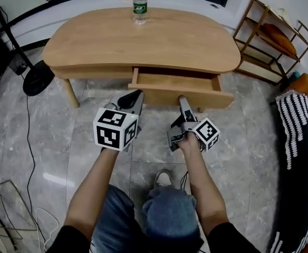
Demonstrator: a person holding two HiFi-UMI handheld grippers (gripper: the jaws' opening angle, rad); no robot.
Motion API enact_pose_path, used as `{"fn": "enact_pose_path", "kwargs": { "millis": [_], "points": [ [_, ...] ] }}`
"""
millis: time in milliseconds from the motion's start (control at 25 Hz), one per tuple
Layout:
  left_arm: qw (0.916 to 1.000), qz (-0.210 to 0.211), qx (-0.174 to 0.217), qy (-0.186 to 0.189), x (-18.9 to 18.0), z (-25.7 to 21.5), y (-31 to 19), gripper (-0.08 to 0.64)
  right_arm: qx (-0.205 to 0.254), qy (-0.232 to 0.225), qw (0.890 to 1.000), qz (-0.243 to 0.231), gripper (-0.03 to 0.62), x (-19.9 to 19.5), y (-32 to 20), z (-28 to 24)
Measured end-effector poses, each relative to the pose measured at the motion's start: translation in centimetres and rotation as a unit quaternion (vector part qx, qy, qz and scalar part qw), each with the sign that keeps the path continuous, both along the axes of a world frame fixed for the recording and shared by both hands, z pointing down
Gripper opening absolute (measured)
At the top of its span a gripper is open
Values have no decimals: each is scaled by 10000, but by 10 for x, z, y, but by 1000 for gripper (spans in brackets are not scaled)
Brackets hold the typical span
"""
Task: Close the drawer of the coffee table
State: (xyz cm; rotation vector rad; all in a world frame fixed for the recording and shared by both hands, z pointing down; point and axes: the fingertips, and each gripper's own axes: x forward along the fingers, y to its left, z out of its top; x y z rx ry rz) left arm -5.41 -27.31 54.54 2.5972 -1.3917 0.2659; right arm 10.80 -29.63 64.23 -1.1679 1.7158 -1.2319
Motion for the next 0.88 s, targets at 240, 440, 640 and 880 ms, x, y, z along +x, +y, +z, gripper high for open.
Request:
{"fn": "enact_pose_path", "kwargs": {
  "millis": [240,440,640,880],
  "points": [
    [10000,10,18,28,0,-2,2,11,-289,68,9996,-40,335,-2,4,-4],
    [10000,64,-1,11,3,1,4,11,-57,41,9999,-100,361,-3,4,-12],
    [9999,85,-60,-21,4,7,5,11,-42,72,9999,-73,384,-3,0,-14],
    [10000,44,-73,-50,2,9,3,11,-118,37,9999,31,376,2,-10,-13]
  ]
}}
